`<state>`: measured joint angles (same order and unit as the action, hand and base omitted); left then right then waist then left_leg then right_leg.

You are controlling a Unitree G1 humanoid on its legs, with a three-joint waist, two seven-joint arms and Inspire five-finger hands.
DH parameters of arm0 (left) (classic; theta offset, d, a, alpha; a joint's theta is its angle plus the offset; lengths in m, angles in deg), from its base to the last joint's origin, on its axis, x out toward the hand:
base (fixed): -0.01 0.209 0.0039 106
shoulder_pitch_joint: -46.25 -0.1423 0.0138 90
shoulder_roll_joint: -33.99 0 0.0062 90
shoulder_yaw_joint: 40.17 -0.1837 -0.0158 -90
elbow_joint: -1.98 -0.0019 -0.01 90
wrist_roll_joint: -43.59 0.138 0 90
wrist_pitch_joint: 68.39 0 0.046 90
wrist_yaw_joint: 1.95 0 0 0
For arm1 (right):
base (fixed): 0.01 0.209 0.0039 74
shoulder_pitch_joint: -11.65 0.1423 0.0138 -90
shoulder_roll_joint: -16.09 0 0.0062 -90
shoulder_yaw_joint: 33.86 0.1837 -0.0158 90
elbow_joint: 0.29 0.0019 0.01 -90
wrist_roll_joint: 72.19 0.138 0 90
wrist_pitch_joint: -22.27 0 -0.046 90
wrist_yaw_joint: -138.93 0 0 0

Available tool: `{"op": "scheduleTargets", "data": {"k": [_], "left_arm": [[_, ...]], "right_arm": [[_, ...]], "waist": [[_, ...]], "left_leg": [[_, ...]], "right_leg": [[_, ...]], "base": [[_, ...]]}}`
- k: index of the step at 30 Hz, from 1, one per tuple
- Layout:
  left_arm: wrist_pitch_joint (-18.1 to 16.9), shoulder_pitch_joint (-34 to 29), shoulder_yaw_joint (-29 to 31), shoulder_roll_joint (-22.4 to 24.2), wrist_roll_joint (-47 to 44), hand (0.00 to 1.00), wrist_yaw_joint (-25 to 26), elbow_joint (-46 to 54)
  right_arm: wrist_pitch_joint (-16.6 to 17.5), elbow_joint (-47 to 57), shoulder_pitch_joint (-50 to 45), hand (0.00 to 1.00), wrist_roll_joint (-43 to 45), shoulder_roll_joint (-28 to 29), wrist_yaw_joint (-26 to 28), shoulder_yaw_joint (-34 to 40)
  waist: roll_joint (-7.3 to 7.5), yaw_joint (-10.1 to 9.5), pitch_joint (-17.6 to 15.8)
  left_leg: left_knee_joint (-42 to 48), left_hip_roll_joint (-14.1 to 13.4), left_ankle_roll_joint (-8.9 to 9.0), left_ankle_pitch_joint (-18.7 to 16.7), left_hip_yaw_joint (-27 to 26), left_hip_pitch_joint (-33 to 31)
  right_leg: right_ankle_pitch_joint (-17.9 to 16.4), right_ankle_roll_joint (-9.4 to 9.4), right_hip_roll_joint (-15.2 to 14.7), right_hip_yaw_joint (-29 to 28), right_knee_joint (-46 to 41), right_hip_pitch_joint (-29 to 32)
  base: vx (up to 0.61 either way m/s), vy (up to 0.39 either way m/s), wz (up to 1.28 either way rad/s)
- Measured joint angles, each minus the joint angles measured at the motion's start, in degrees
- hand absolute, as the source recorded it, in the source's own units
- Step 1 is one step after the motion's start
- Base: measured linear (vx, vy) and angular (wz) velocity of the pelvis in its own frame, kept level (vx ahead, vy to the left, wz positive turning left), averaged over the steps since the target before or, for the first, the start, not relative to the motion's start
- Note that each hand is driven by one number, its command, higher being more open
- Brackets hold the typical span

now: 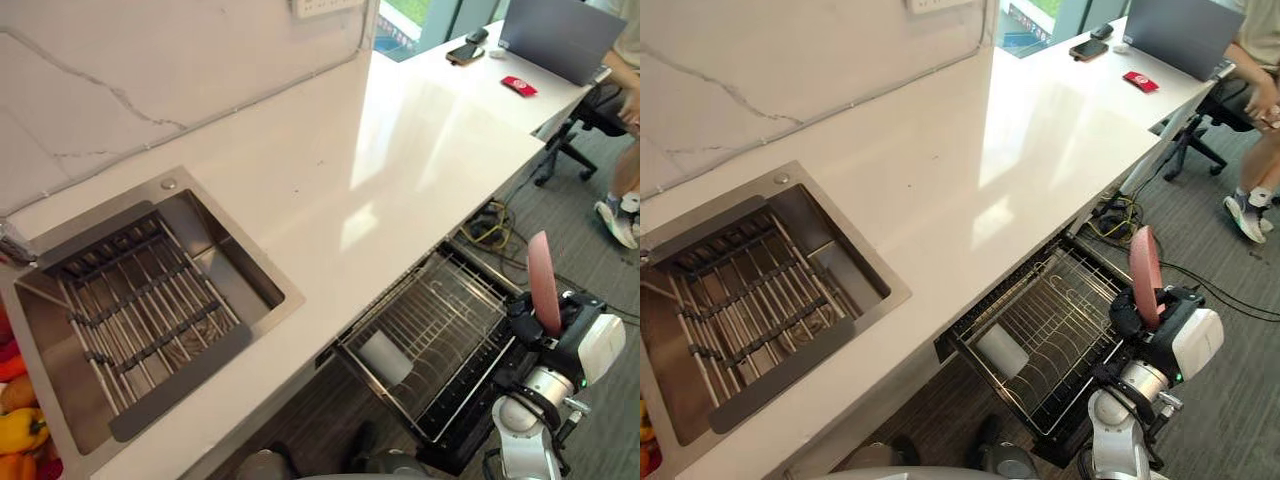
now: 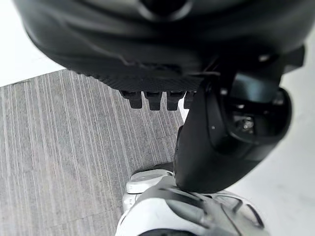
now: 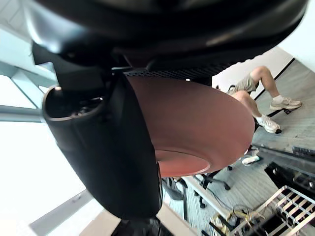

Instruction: Walk over to the sink, pick up the cup, carry it to the dishwasher, place the cup inside the dishwasher, then close the dishwasher door

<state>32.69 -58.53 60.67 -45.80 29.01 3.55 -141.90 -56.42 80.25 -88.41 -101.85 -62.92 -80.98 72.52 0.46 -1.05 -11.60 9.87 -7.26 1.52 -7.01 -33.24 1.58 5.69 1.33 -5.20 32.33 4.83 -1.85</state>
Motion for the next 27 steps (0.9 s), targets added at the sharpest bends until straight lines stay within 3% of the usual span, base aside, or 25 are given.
{"op": "scheduleTargets", "data": {"k": [4, 8, 14, 19, 25, 26, 27], "left_arm": [[0.4, 0.4, -0.1, 0.5, -0.8, 1.0, -1.4, 0.7], [4.4, 0.8, 0.0, 0.4, -8.3, 1.0, -2.0, 1.3], [9.3, 2.4, 0.6, 1.5, -11.4, 1.0, -2.4, -0.1], [10.0, 4.1, 0.6, 2.0, -13.7, 1.0, -3.0, -0.1], [10.2, 5.3, 0.4, 2.0, -17.0, 1.0, -3.1, -0.4], [10.2, 5.3, 0.4, 2.0, -17.2, 1.0, -3.1, -0.5], [10.2, 5.3, 0.4, 2.0, -17.5, 1.0, -3.1, -0.5]], "right_arm": [[-0.5, -2.9, 1.5, 0.0, -1.0, -0.2, 2.2, -2.5], [-2.3, -8.7, 5.8, 0.0, -1.5, -2.9, 3.3, -3.5], [-6.1, -16.3, 11.6, 0.0, -1.4, -6.5, 3.3, -4.7], [-9.2, -21.3, 18.0, 0.0, -0.9, -9.9, 3.0, -5.7], [-12.6, -26.6, 21.4, 0.0, 1.3, -12.7, 2.4, -6.8], [-13.0, -26.9, 21.5, 1.0, 1.3, -12.9, 2.1, -6.8], [-13.9, -28.1, 21.9, 1.0, 1.4, -13.1, 1.3, -6.8]], "waist": [[-1.42, -0.95, -1.6], [-2.76, -1.34, -4.7], [-5.36, -2.79, -8.3], [-7.08, -2.95, -12.5], [-7.63, -3.12, -14.4], [-7.63, -3.12, -14.4], [-7.63, -3.14, -14.4]], "left_leg": [[-0.1, 0.7, -0.54, 0.3, 1.8, -0.8], [0.4, 1.2, -1.22, 0.8, 4.4, -2.7], [0.6, 2.0, -2.05, 2.1, 7.3, -6.9], [0.2, 2.9, -2.43, 3.7, 10.8, -9.6], [-1.8, 4.2, -2.34, 5.9, 13.9, -11.5], [-1.8, 4.3, -2.33, 6.0, 14.0, -11.5], [-1.8, 4.4, -2.34, 6.0, 14.1, -11.5]], "right_leg": [[0.3, 0.26, -0.7, 1.2, 0.1, 0.0], [0.4, 0.32, -1.1, 3.4, 0.1, 0.4], [1.0, -0.03, -1.8, 5.8, -0.5, 3.2], [0.7, -0.45, -3.1, 6.8, -3.1, 6.1], [0.2, -0.67, -4.7, 7.8, -5.5, 9.0], [0.2, -0.67, -4.8, 7.8, -5.7, 9.1], [0.0, -0.4, -5.0, 7.8, -5.9, 9.1]], "base": [[-0.06, 0.099, 0.18], [-0.06, 0.063, 0.28], [-0.03, 0.054, 0.24], [-0.04, 0.063, 0.14], [-0.06, 0.07, 0.13], [-0.07, 0.094, 0.04], [-0.06, 0.082, 0.05]]}}
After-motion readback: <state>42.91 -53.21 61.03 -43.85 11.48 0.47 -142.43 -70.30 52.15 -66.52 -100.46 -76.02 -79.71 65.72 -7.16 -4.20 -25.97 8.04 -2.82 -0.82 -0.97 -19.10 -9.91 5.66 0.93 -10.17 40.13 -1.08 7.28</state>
